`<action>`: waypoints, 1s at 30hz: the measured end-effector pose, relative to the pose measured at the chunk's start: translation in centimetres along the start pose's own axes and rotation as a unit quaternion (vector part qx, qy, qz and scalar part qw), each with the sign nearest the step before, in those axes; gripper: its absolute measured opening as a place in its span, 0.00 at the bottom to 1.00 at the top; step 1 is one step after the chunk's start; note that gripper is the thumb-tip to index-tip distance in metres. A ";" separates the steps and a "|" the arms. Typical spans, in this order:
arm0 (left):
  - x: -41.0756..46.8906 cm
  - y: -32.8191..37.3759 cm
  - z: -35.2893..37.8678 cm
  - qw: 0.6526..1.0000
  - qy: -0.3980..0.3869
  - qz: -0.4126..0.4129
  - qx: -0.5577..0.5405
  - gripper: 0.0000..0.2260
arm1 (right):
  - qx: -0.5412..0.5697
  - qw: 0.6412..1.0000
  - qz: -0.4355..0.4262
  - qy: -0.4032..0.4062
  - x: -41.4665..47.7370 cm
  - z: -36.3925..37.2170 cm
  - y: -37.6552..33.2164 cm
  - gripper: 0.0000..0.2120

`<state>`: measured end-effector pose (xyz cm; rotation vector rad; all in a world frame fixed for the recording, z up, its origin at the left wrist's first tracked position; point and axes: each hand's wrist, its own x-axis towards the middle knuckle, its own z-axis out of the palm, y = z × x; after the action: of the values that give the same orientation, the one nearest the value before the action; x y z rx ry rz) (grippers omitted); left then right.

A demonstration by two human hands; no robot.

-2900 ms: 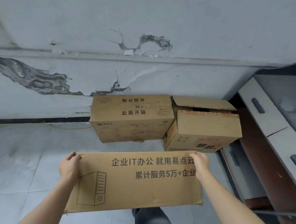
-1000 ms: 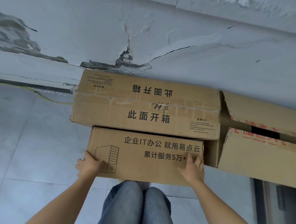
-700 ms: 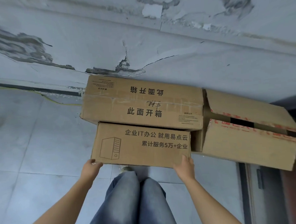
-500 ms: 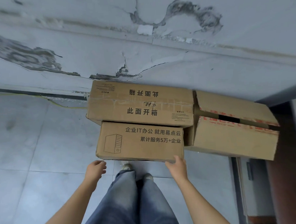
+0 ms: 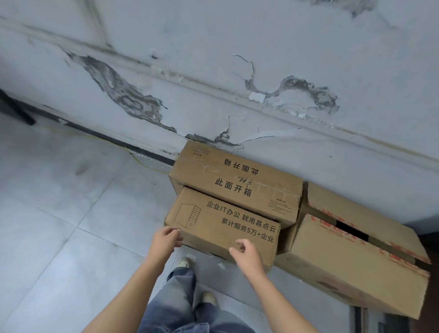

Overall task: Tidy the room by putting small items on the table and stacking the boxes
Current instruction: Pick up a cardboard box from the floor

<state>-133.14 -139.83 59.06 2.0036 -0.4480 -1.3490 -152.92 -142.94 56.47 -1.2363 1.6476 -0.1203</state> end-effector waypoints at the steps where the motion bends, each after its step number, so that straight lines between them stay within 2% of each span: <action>1: -1.1 -1.1 -0.2 1.000 0.003 -0.004 -0.007 0.07 | -0.007 1.000 -0.015 -0.007 0.0 0.1 -0.3 0.17; 4: -4.2 -4.7 -1.4 0.999 0.008 -0.040 -0.033 0.07 | -0.039 0.996 -0.067 -0.053 -0.7 1.9 -1.1 0.18; 7: -6.4 -7.2 -5.0 0.988 0.083 -0.070 -0.110 0.08 | -0.123 0.976 -0.118 -0.135 -2.3 5.6 -1.8 0.19; 10: -8.6 -9.8 -10.1 0.952 0.198 -0.072 -0.221 0.06 | -0.193 0.943 -0.178 -0.203 -4.6 8.9 -3.7 0.20; 14: -11.1 -13.8 -14.9 0.895 0.303 -0.088 -0.315 0.05 | -0.218 0.915 -0.241 -0.237 -6.4 12.0 -6.8 0.20; 17: -13.2 -16.9 -17.1 0.866 0.328 -0.110 -0.361 0.05 | -0.242 0.891 -0.282 -0.261 -8.8 15.4 -8.5 0.20; 23: -17.5 -21.9 -24.0 0.842 0.344 -0.095 -0.404 0.03 | -0.303 0.847 -0.322 -0.295 -14.9 24.8 -9.1 0.19; 30: -24.6 -31.1 -35.6 0.747 0.454 -0.069 -0.480 0.06 | -0.336 0.794 -0.373 -0.343 -24.1 37.9 -10.6 0.18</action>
<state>-113.34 -90.48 62.68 1.4907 0.7373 -0.3237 -118.79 -112.23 60.80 -2.1077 0.4776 0.4333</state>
